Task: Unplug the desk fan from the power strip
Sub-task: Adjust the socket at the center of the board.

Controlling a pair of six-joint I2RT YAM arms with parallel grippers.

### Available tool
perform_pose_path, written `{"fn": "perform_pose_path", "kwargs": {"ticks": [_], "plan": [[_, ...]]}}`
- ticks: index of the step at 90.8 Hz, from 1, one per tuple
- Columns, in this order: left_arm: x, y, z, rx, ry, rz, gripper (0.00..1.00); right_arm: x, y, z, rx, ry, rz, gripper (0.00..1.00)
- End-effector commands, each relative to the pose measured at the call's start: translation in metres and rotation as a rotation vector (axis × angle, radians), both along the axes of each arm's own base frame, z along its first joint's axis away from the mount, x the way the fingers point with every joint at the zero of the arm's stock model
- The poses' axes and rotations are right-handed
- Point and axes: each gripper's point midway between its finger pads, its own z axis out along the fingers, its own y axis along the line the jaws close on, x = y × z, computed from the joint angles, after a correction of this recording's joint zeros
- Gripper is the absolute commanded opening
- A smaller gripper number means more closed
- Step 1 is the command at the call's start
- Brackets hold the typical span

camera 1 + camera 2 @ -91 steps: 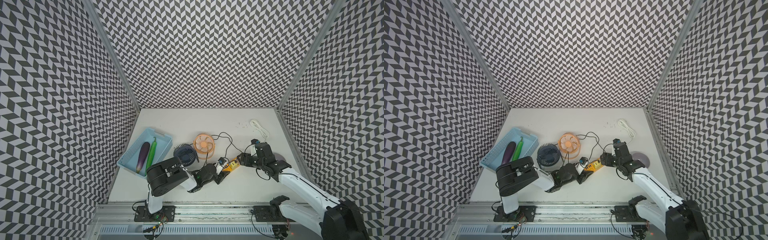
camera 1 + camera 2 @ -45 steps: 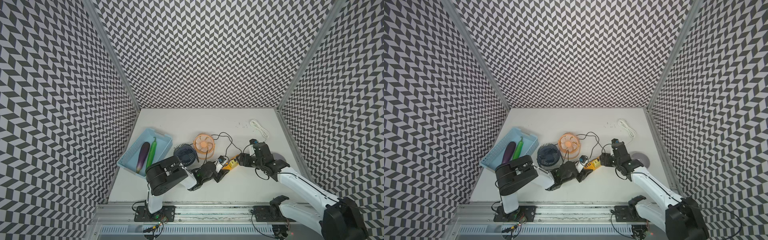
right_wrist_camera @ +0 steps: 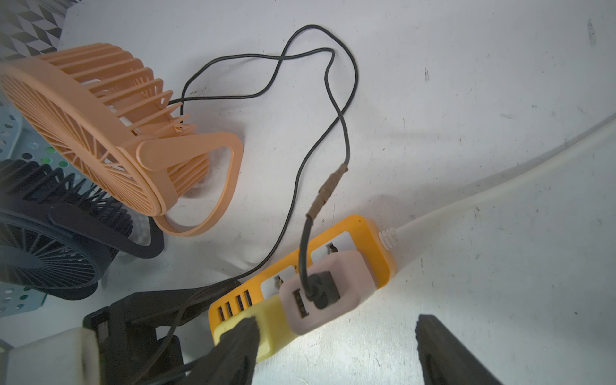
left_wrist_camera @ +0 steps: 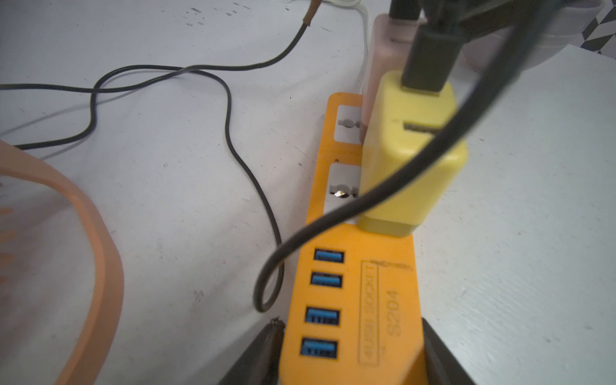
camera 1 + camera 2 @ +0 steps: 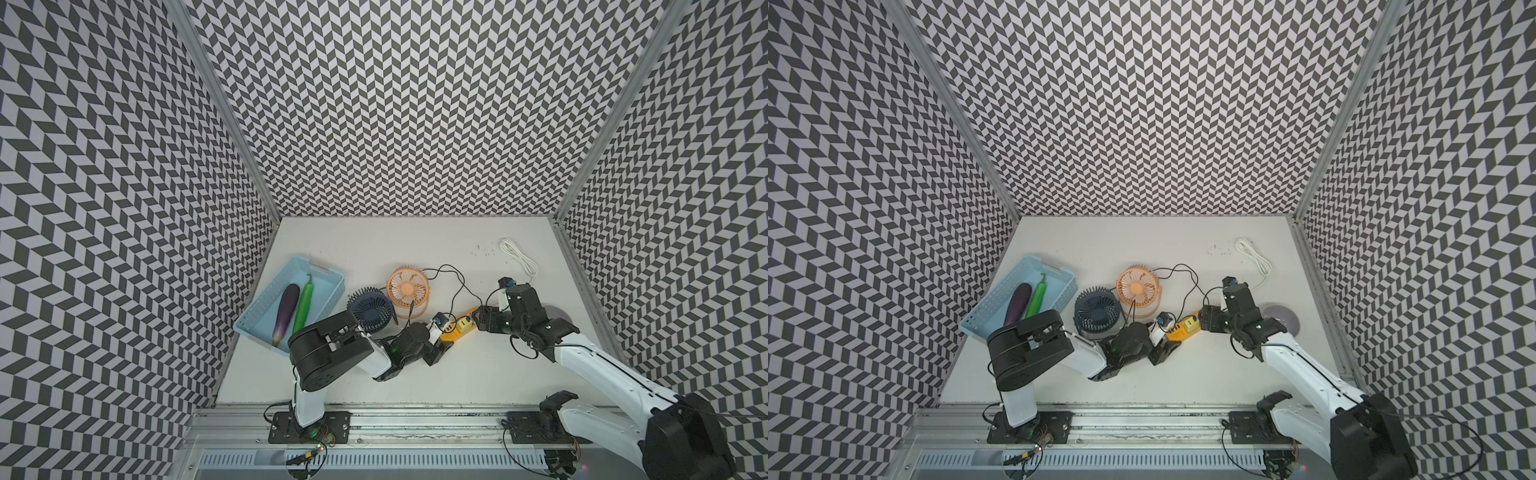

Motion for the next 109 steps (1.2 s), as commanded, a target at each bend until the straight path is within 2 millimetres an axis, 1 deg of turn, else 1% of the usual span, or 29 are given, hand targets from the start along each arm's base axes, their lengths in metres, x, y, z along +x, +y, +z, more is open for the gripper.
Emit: {"fn": "perform_pose_path", "kwargs": {"ticks": [1,22,46,52,63,75,87,109], "plan": [[0.001,0.004,0.003,0.010,-0.011,0.002,0.57,0.009,0.005,0.014,0.009,-0.054,0.012,0.78],[0.001,-0.003,0.002,-0.001,-0.012,-0.022,0.59,0.010,0.005,0.013,-0.002,-0.054,0.012,0.77],[0.006,-0.012,0.008,-0.012,-0.033,-0.027,0.63,0.013,0.005,0.012,-0.018,-0.052,0.016,0.78],[0.007,-0.013,0.008,-0.009,-0.036,-0.029,0.60,0.015,0.005,0.012,-0.019,-0.054,0.014,0.78],[0.007,-0.015,0.003,0.006,-0.030,-0.038,0.47,0.017,0.006,0.012,-0.021,-0.054,0.016,0.78],[0.005,-0.012,0.003,0.007,-0.029,-0.040,0.40,0.017,0.008,0.013,-0.023,-0.057,0.027,0.77],[0.004,-0.008,0.004,0.011,-0.033,-0.034,0.39,0.018,0.007,0.014,-0.032,-0.061,0.026,0.77],[0.000,0.002,0.005,0.037,-0.046,-0.037,0.36,0.021,0.004,0.015,-0.063,-0.068,0.017,0.74]]}}
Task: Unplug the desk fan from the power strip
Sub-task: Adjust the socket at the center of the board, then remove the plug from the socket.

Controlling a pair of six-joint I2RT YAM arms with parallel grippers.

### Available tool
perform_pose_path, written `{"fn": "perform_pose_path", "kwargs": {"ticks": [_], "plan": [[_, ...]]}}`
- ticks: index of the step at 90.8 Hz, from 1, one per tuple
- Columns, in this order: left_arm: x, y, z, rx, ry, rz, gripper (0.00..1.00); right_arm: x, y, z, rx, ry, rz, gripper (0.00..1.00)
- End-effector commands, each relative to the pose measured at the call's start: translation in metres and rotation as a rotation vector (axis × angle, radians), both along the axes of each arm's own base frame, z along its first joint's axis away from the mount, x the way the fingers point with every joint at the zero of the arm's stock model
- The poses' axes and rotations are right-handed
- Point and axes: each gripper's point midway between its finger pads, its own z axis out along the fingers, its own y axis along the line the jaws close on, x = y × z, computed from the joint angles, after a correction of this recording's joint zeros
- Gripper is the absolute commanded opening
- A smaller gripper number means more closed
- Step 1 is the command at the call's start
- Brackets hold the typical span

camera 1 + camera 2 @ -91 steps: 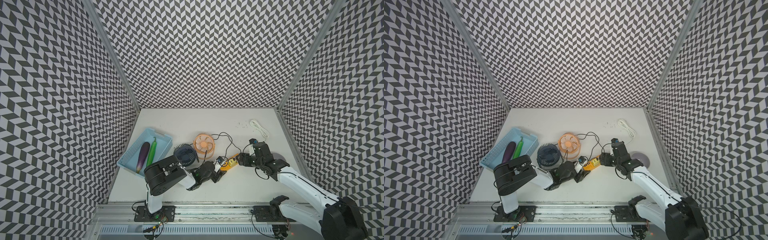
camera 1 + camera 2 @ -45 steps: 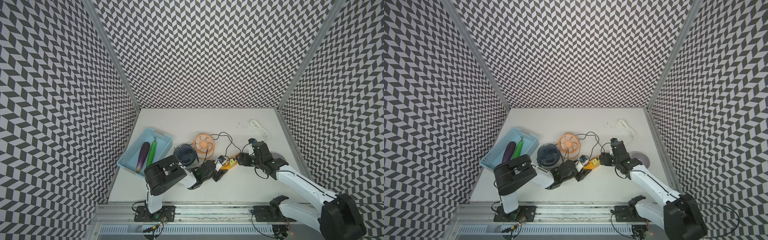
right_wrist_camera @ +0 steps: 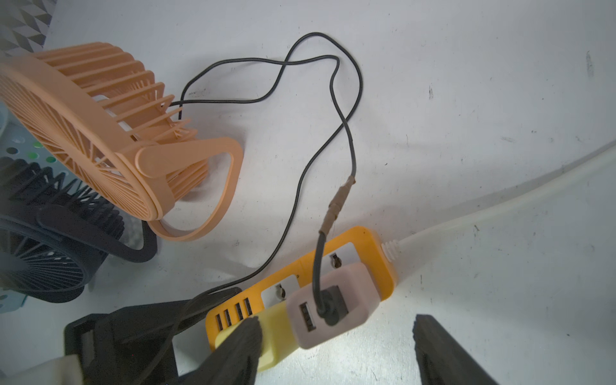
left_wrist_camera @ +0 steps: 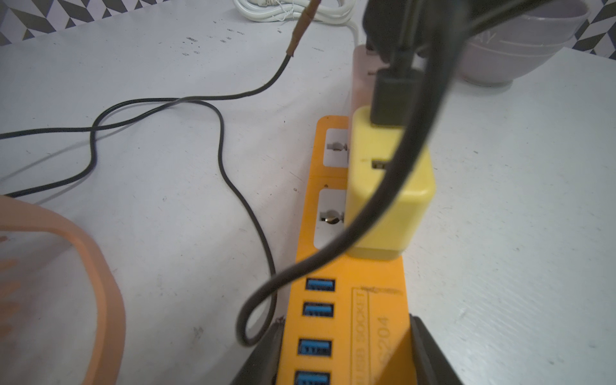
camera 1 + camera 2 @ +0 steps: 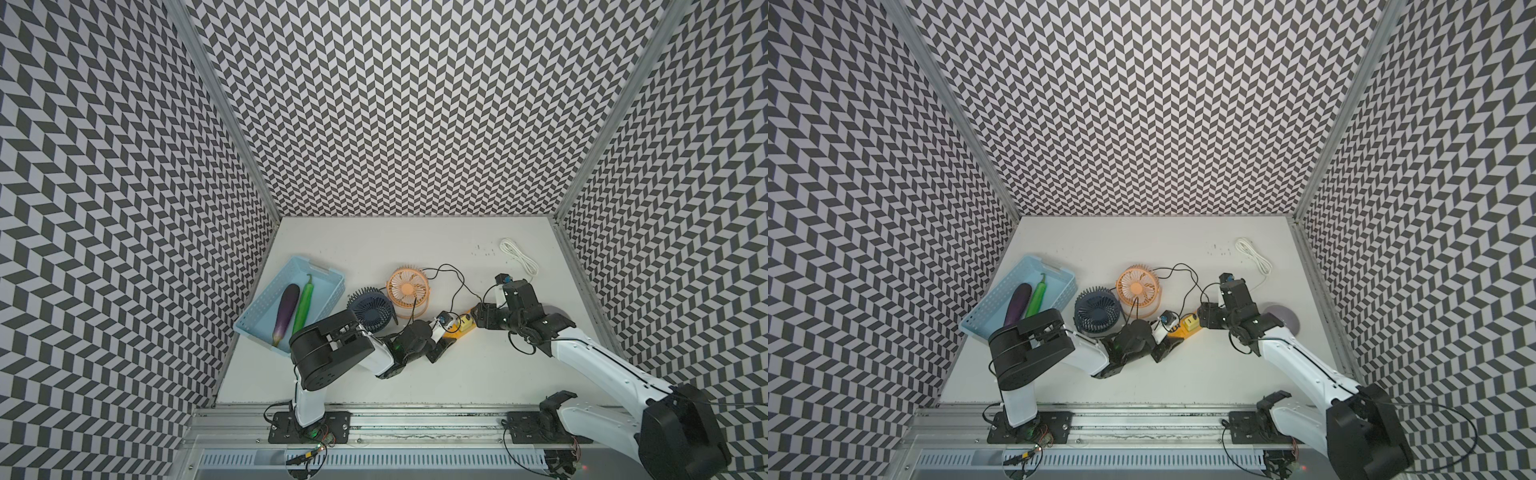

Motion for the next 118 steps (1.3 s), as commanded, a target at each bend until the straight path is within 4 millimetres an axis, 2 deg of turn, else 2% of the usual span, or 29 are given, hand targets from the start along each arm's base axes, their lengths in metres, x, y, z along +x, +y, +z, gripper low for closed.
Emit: {"fn": "perform_pose_path", "kwargs": {"ticks": [1,33,92,118], "plan": [[-0.004,0.012,-0.003,0.033,0.000,-0.003,0.36,0.010,0.002,0.011,-0.020,-0.047,-0.002,0.73],[-0.006,0.019,-0.004,0.056,-0.018,-0.016,0.35,0.003,0.015,0.006,-0.079,-0.035,0.057,0.71],[-0.007,0.019,-0.003,0.040,-0.007,-0.020,0.34,0.008,0.025,0.000,-0.094,-0.029,0.083,0.62],[-0.007,0.019,-0.004,0.037,-0.001,-0.021,0.34,0.011,0.027,-0.001,-0.095,-0.031,0.087,0.52]]}}
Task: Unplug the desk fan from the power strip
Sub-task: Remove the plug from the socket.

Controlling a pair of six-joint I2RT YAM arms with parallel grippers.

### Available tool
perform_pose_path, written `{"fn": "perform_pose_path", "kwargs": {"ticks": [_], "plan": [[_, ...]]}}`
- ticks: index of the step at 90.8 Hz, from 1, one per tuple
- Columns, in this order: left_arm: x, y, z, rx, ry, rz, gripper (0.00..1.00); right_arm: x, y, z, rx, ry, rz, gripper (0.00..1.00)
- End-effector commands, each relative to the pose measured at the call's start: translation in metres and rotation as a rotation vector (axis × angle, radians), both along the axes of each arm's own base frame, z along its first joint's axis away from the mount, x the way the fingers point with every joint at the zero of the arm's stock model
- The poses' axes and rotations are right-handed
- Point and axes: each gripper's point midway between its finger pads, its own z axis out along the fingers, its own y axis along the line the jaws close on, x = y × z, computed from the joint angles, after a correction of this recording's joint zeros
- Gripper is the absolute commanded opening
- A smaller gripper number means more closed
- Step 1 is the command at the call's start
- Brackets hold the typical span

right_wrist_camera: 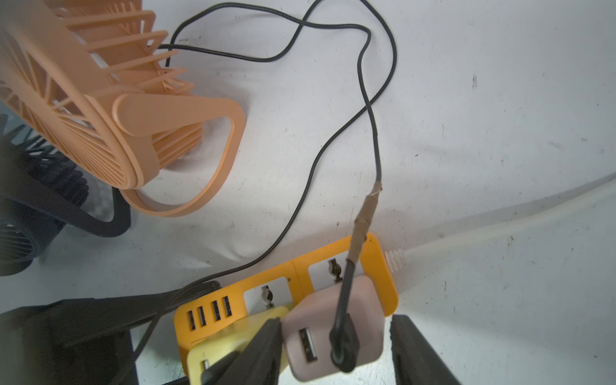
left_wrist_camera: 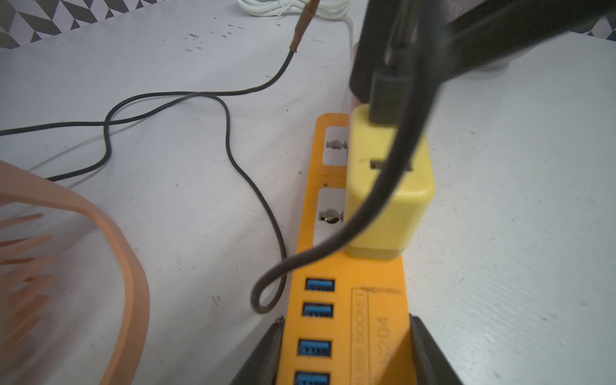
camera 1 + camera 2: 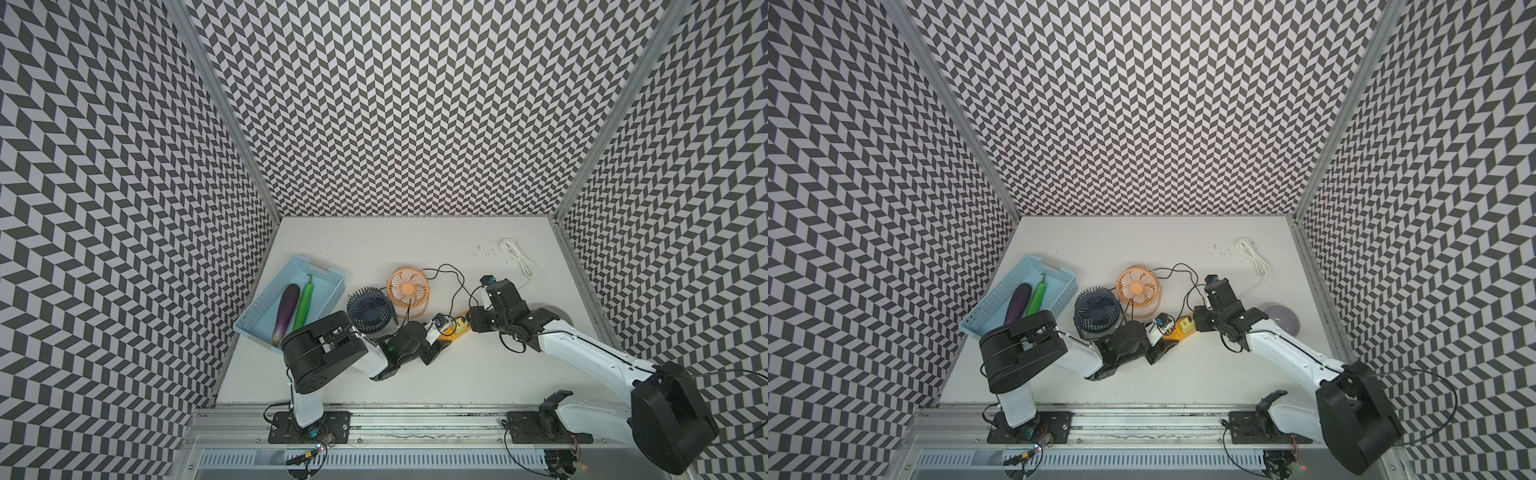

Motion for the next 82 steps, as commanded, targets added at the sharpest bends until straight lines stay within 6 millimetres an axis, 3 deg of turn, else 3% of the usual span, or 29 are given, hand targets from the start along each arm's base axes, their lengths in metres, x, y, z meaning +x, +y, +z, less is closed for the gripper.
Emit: {"fn": "perform_pose_path", "kwargs": {"ticks": [1,51,82], "plan": [[-0.002,0.006,-0.004,0.014,0.014,-0.001,0.34,0.013,0.008,0.014,0.020,-0.054,0.004,0.51],[-0.002,0.006,-0.004,0.007,0.021,0.008,0.33,0.005,0.015,0.010,0.033,-0.044,0.024,0.31],[-0.001,0.008,-0.003,0.005,0.020,0.015,0.33,0.011,0.002,0.007,-0.015,-0.052,-0.054,0.30]]}}
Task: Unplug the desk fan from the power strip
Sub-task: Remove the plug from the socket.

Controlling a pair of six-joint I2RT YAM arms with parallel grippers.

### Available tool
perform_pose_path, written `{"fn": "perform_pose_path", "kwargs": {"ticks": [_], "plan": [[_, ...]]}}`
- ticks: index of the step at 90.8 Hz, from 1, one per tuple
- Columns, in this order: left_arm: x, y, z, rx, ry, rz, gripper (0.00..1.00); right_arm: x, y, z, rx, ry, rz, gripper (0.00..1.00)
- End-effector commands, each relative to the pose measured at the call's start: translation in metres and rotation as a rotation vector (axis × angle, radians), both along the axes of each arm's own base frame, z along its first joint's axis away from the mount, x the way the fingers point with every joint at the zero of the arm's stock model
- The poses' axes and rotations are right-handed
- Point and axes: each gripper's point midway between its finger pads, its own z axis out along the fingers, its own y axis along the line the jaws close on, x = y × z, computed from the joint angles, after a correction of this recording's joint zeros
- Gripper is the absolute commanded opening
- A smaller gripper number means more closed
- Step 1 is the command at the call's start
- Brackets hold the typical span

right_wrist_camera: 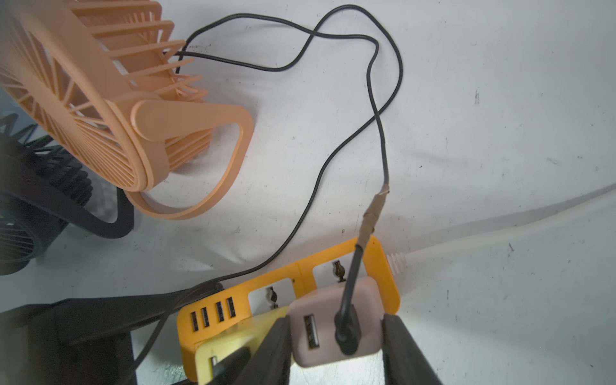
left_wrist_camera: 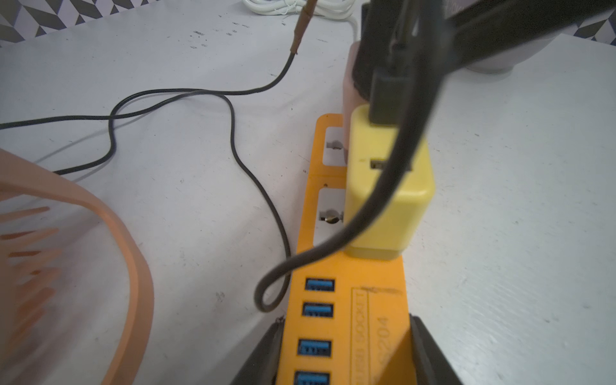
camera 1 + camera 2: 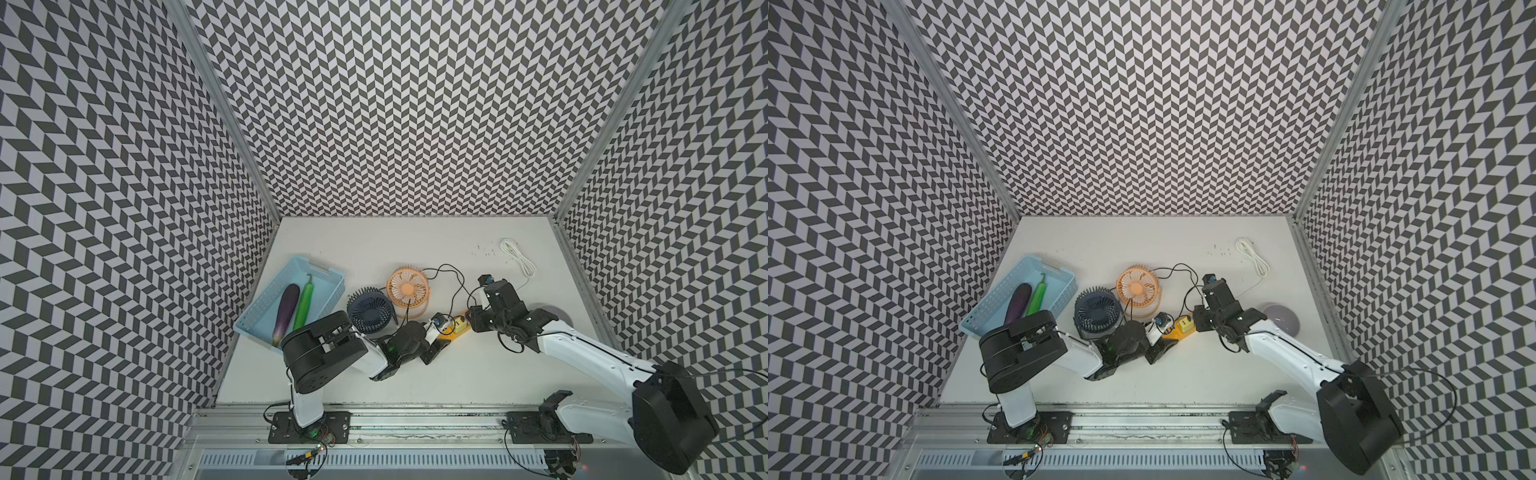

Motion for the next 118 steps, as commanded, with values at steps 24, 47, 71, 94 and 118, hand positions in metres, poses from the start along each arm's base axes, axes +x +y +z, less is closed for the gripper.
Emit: {"fn": "perform_pose_path", "kwargs": {"ticks": [24,47,71,94,118], "plan": [[-0.002,0.008,-0.003,0.016,0.007,0.010,0.32,0.011,-0.004,0.001,0.021,-0.023,-0.070,0.29],[0.007,0.017,-0.003,0.014,0.013,0.056,0.32,0.010,0.002,0.005,0.042,-0.038,-0.030,0.29],[0.008,0.022,0.000,0.009,0.012,0.066,0.32,0.022,0.007,0.013,0.079,-0.063,-0.037,0.28],[0.007,0.025,-0.004,0.031,0.011,0.069,0.32,0.020,0.009,0.019,0.075,-0.088,0.000,0.48],[0.009,0.031,-0.004,0.068,-0.009,0.074,0.32,0.019,0.009,0.022,0.032,-0.091,0.022,0.56]]}}
